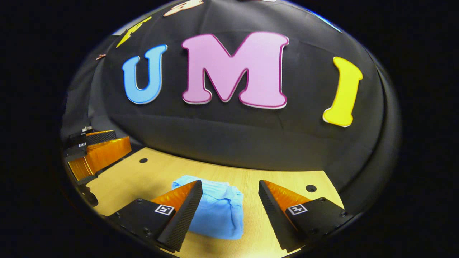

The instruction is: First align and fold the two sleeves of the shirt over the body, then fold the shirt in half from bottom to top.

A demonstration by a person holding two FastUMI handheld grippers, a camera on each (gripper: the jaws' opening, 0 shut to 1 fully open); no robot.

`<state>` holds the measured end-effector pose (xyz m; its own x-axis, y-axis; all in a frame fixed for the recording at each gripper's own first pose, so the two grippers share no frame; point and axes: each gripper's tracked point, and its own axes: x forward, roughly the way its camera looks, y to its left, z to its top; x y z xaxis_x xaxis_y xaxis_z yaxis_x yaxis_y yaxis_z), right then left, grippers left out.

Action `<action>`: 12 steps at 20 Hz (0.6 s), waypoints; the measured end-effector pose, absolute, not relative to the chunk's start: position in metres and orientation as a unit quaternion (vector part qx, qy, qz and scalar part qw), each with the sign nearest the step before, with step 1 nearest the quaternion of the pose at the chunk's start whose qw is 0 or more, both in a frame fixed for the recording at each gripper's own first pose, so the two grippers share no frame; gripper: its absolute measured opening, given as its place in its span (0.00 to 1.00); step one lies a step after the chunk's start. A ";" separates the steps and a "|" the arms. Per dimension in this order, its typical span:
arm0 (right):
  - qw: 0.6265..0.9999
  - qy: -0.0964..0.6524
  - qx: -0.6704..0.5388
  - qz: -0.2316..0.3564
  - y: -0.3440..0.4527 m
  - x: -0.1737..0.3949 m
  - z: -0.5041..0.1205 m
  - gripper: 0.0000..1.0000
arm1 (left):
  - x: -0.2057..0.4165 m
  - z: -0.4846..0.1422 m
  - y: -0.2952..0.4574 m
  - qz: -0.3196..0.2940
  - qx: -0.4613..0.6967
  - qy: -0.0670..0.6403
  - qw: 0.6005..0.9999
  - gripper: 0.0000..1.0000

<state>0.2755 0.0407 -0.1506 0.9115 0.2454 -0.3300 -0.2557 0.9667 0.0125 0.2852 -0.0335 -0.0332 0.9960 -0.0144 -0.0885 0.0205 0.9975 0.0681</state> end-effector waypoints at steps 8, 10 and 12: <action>0.988 0.109 0.020 0.105 0.009 0.135 -0.044 0.97 | 0.103 0.052 -0.079 -0.022 0.054 -0.002 0.998 0.99; 0.989 0.079 0.063 0.109 0.003 0.090 -0.006 0.98 | 0.053 0.061 -0.092 -0.019 0.050 -0.006 0.999 0.99; 0.990 0.052 0.082 0.104 0.010 0.056 0.027 0.97 | 0.020 0.063 -0.101 -0.014 0.053 -0.013 0.998 0.98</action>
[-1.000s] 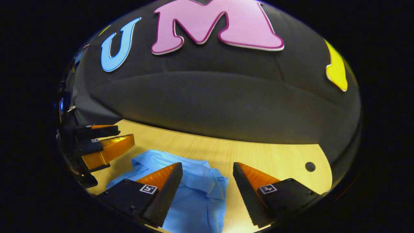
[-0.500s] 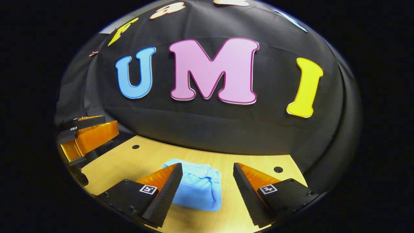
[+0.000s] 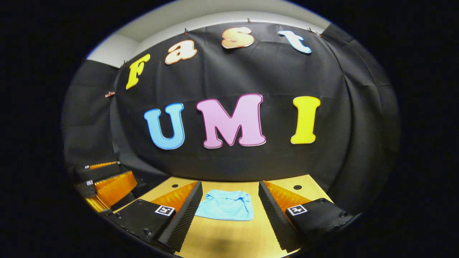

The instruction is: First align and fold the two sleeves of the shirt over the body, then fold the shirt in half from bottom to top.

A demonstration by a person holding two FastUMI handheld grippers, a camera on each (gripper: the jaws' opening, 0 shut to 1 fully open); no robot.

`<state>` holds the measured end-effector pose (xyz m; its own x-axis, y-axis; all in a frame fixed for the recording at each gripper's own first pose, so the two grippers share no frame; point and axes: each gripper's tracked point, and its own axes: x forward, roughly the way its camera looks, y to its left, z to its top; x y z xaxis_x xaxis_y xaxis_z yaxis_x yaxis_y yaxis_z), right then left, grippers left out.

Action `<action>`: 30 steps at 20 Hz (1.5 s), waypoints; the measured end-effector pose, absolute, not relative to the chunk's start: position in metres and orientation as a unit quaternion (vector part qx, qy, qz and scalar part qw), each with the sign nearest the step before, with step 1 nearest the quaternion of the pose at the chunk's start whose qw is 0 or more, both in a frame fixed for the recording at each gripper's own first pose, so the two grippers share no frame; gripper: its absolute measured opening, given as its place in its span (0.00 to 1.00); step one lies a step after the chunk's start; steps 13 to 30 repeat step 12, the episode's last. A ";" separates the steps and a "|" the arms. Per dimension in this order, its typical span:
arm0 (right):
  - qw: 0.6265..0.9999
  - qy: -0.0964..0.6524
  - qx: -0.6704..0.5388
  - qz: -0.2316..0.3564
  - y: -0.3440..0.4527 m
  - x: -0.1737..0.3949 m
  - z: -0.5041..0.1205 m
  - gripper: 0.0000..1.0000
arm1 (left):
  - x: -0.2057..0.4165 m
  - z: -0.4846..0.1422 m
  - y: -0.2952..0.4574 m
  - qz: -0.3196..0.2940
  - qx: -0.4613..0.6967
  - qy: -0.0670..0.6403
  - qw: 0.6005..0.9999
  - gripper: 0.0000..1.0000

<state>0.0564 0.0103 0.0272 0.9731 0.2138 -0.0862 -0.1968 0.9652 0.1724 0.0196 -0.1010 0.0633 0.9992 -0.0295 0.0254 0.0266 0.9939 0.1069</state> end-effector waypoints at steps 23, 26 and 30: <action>0.995 0.036 0.062 0.073 -0.016 -0.031 0.038 0.99 | -0.074 0.038 -0.087 -0.001 0.030 0.001 1.000 0.99; 0.995 0.036 0.062 0.073 -0.016 -0.031 0.038 0.99 | -0.074 0.038 -0.087 -0.001 0.030 0.001 1.000 0.99; 0.995 0.036 0.062 0.073 -0.016 -0.031 0.038 0.99 | -0.074 0.038 -0.087 -0.001 0.030 0.001 1.000 0.99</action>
